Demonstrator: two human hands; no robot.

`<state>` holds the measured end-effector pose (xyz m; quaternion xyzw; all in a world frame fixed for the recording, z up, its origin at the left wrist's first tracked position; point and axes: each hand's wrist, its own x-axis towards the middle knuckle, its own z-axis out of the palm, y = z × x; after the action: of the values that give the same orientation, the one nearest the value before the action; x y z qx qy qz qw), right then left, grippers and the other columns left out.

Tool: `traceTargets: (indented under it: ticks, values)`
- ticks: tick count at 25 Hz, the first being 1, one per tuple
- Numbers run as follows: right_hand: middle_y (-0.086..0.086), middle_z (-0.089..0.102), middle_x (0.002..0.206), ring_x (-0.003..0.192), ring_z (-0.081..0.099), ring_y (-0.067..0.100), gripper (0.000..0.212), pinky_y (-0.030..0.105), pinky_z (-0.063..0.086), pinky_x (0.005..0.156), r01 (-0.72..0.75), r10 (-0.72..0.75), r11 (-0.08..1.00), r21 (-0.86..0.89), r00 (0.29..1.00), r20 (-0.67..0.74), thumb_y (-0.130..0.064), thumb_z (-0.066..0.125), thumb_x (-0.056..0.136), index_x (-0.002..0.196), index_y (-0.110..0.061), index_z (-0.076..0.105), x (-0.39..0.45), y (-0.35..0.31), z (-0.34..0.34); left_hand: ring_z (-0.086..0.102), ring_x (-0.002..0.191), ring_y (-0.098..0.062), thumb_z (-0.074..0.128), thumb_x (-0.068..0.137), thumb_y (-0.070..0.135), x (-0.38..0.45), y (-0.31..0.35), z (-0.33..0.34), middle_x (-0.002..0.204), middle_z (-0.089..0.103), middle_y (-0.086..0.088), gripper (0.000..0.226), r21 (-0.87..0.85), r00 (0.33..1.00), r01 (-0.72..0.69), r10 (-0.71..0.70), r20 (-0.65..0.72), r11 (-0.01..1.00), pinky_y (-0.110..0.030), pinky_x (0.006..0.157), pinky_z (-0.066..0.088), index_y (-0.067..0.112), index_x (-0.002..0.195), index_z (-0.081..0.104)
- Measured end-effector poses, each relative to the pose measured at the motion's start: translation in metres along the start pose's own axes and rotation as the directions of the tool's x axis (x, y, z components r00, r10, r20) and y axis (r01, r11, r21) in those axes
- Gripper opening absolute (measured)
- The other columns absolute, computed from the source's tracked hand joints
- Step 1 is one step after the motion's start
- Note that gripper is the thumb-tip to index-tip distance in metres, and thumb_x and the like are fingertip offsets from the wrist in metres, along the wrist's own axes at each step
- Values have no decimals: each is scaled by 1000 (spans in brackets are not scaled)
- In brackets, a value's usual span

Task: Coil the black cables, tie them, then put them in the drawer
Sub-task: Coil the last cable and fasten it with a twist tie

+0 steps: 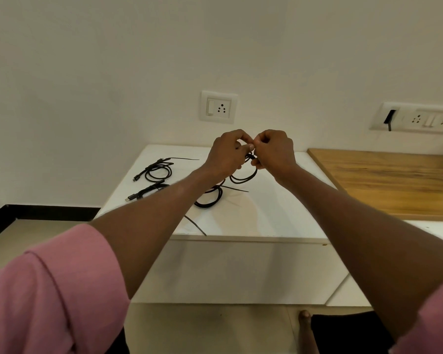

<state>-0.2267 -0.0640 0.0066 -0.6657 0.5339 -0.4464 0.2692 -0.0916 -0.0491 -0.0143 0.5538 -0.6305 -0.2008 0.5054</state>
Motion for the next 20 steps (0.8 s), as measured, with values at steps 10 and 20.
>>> traceTargets:
  ticks: [10, 20]
  values:
    - [-5, 65, 89, 86, 62, 18, 16, 32, 48, 75, 48, -51, 993, -112, 998, -27, -21, 55, 94, 99, -14, 69, 7, -2, -2, 52, 49, -10, 68, 99, 18, -4, 13, -5, 63, 58, -7, 15, -333, 978, 202, -171, 121, 921, -31, 61, 58, 6, 107, 70]
    - [1, 64, 85, 78, 56, 18, 21, 35, 45, 71, 87, -92, 988, -124, 995, -33, -13, 46, 97, 88, -9, 64, 10, 0, -3, 62, 57, -18, 69, 96, 10, 2, 6, -7, 66, 65, -10, 9, -277, 958, 282, -286, 28, 919, -40, 70, 61, 3, 100, 72]
